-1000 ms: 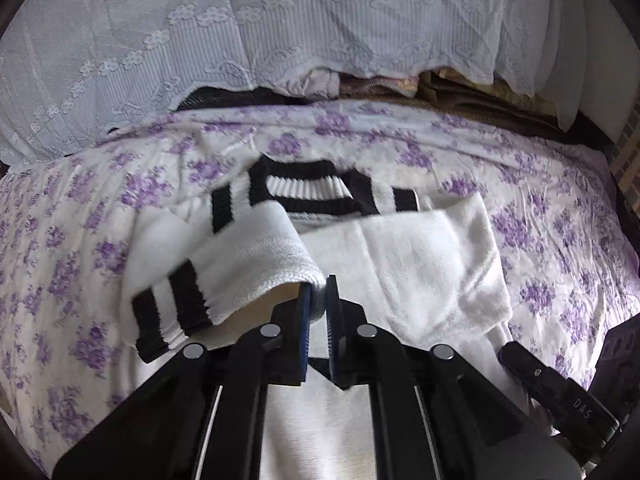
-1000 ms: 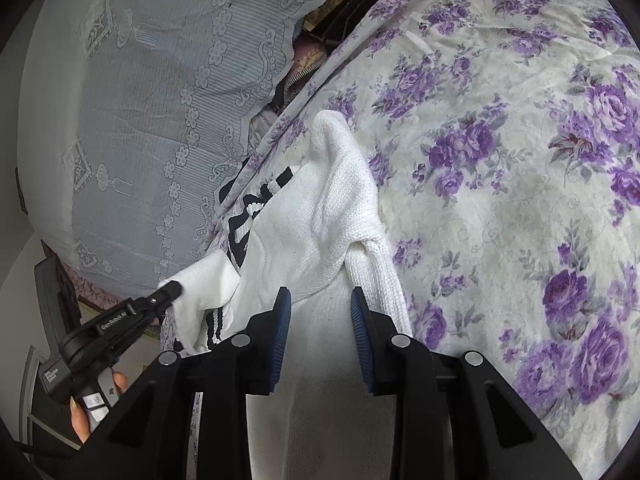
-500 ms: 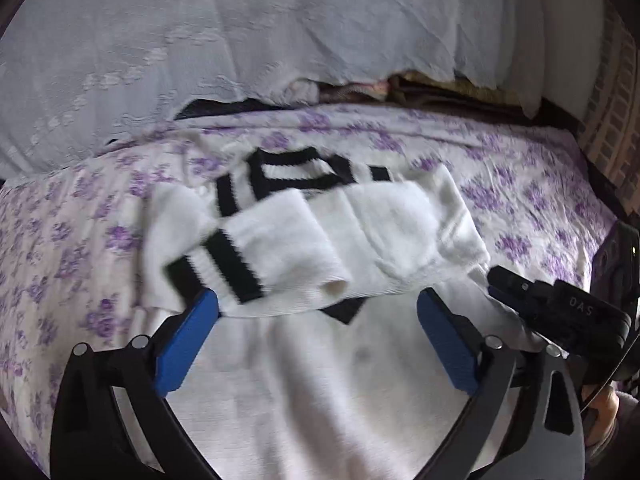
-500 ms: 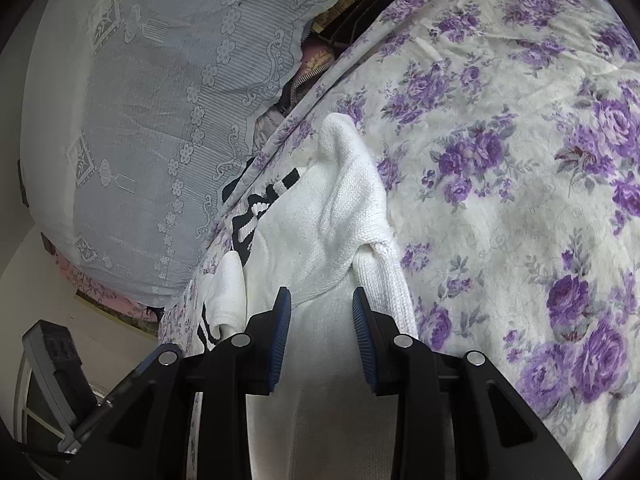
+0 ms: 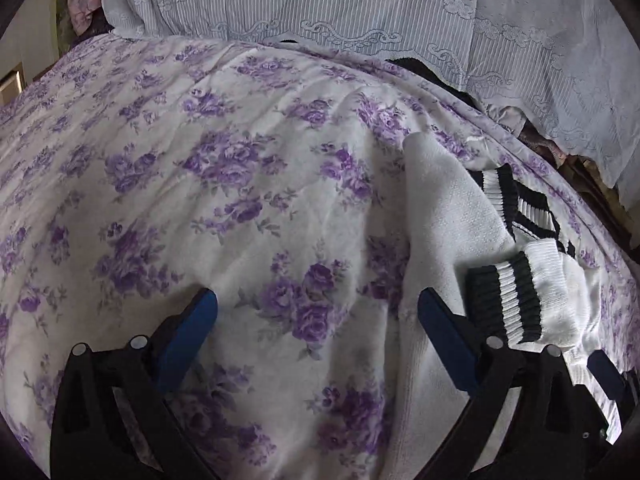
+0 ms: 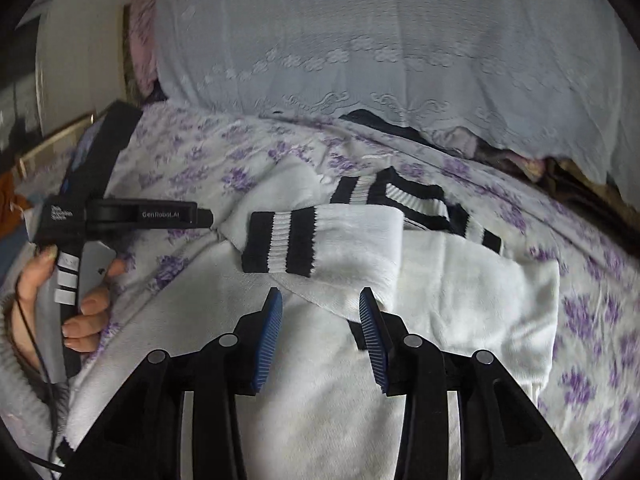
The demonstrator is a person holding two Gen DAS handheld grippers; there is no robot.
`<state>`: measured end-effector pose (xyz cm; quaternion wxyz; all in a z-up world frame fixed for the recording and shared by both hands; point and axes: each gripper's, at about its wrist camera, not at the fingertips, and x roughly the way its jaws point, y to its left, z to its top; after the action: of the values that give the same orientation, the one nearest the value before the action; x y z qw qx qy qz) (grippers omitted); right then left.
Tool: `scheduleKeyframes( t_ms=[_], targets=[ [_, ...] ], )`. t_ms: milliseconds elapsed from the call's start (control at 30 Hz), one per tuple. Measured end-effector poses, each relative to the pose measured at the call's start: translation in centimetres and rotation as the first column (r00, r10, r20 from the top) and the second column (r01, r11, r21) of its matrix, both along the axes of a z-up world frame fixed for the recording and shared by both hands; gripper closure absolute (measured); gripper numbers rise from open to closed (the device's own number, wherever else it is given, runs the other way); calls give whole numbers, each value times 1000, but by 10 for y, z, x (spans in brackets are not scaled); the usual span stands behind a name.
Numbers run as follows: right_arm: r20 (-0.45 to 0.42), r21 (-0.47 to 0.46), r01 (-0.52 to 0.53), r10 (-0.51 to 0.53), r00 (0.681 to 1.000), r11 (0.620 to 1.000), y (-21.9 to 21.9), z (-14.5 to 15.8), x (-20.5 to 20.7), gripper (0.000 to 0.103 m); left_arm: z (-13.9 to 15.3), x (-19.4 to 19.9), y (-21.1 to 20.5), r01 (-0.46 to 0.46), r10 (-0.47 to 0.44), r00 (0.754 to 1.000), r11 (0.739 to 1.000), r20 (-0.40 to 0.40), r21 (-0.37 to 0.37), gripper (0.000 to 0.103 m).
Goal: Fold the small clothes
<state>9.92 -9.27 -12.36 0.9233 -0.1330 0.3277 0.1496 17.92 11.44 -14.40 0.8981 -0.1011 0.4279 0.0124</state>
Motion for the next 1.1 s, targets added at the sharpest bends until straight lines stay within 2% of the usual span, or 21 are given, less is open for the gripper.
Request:
scheduleKeyframes(
  t_ms=[133, 233, 267, 300, 333, 400, 433, 467, 533, 567, 600, 633, 667, 700, 733, 767, 800, 833, 933, 1100],
  targets=[
    [8, -197, -19, 22, 1000, 980, 26, -18, 19, 63, -5, 5, -6, -4, 4, 1000, 998, -13, 67, 5],
    [20, -264, 0, 5, 1000, 965, 32, -27, 32, 63, -4, 7, -6, -6, 7, 1000, 998, -9, 69, 5],
    [22, -276, -1, 8, 1000, 961, 33, -29, 36, 68, -5, 7, -5, -6, 7, 1000, 998, -9, 67, 5],
    [29, -267, -6, 14, 999, 964, 32, -27, 37, 80, -5, 7, -5, -5, 5, 1000, 998, -10, 65, 5],
    [26, -224, -2, 8, 1000, 974, 29, -22, 37, 103, -5, 8, -5, -3, 4, 1000, 998, -10, 66, 5],
    [78, -49, 68, -64, 995, 996, 4, 4, 33, 103, -6, 8, -6, -1, 2, 1000, 997, -12, 76, 5],
    [98, 60, 125, -131, 987, 990, -19, 17, 29, 103, -6, 8, -8, 0, 1, 1000, 996, -15, 88, 5],
    [97, 182, 198, -218, 971, 963, -49, 29, 27, 103, -7, 8, -10, 2, 0, 1000, 994, -19, 106, 5],
    [16, 402, 362, -402, 915, 841, -120, 31, 20, 103, -10, 8, -16, 4, -1, 1000, 989, -25, 150, 5],
    [-47, 455, 430, -461, 886, 780, -149, 22, 17, 103, -11, 8, -18, 2, 2, 1000, 986, -26, 167, 5],
    [-105, 472, 452, -460, 881, 757, -167, 12, 16, 103, -11, 8, -20, -1, 5, 1000, 984, -26, 181, 5],
    [-122, 464, 435, -430, 894, 772, -172, 5, 15, 101, -11, 8, -21, -4, 8, 1000, 982, -24, 186, 5],
    [-100, 428, 400, -397, 912, 811, -166, 2, 11, 98, -11, 8, -21, -7, 12, 1000, 983, -23, 182, 5],
    [-67, 367, 354, -355, 932, 860, -152, 2, 8, 98, -11, 8, -20, -10, 14, 1000, 985, -21, 175, 5],
    [-45, 287, 294, -294, 955, 912, -131, 1, 7, 93, -11, 8, -19, -10, 14, 1000, 985, -21, 172, 5],
    [-28, 218, 231, -231, 973, 948, -111, 1, 7, 66, -11, 8, -19, -9, 13, 1000, 985, -20, 172, 5],
    [8, 162, 178, -181, 983, 971, -91, 1, 6, 55, -11, 7, -19, -9, 13, 1000, 985, -20, 174, 5],
    [36, 106, 125, -130, 991, 986, -72, 2, 5, 52, -11, 8, -19, -8, 12, 1000, 984, -20, 177, 5],
    [44, -49, 10, -8, 999, 999, -31, -3, 11, 53, -11, 8, -20, -9, 13, 1000, 984, -22, 176, 4],
    [34, -246, -70, 81, 996, 967, 7, -15, 23, 53, -8, 12, -23, 5, -2, 1000, 984, -17, 176, 5]
  ],
)
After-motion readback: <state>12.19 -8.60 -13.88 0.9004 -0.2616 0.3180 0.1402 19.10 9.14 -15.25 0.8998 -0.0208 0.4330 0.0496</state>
